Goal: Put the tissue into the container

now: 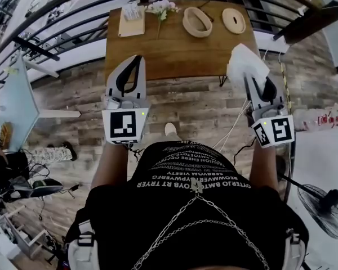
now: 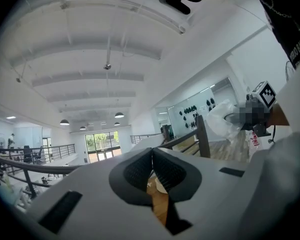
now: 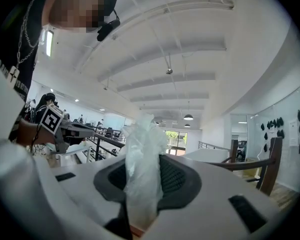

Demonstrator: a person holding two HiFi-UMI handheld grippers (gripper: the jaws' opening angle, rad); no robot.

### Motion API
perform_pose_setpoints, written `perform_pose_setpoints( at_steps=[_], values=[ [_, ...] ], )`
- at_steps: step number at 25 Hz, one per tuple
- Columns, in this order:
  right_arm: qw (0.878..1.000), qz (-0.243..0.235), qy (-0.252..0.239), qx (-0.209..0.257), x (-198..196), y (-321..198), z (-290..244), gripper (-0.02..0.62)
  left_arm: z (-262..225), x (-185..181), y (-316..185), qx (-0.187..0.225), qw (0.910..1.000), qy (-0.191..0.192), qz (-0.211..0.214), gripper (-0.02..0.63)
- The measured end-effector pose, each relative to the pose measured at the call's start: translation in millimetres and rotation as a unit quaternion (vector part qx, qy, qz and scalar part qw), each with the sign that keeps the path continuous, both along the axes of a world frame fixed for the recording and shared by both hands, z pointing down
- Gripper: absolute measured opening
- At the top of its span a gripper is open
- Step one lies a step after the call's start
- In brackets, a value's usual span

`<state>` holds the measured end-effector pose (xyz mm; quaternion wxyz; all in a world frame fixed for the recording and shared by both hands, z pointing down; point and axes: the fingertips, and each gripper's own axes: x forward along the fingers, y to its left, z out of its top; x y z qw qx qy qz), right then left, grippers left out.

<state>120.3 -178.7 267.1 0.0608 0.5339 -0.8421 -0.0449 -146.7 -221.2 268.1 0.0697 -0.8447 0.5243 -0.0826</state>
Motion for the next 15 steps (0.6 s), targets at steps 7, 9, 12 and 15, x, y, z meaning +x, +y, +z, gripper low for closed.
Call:
perform_pose_setpoints(
  at_steps=[7, 9, 12, 15],
  values=[
    [1.000, 0.020, 0.006, 0.010, -9, -31, -4, 0.118, 5, -6, -37, 0.004, 0.9997, 0.005, 0.022, 0.029],
    [1.000, 0.024, 0.007, 0.010, -10, -41, -2, 0.118, 9, -8, -46, 0.002, 0.9997, 0.007, 0.024, 0.029],
    [1.000, 0.028, 0.009, 0.009, -9, -51, 0, 0.118, 17, -8, -56, -0.006, 0.9995, 0.006, 0.029, 0.029],
    [0.999, 0.033, 0.008, 0.009, -4, -62, 3, 0.118, 24, -3, -69, -0.011, 0.9994, 0.003, 0.033, 0.029]
  ],
)
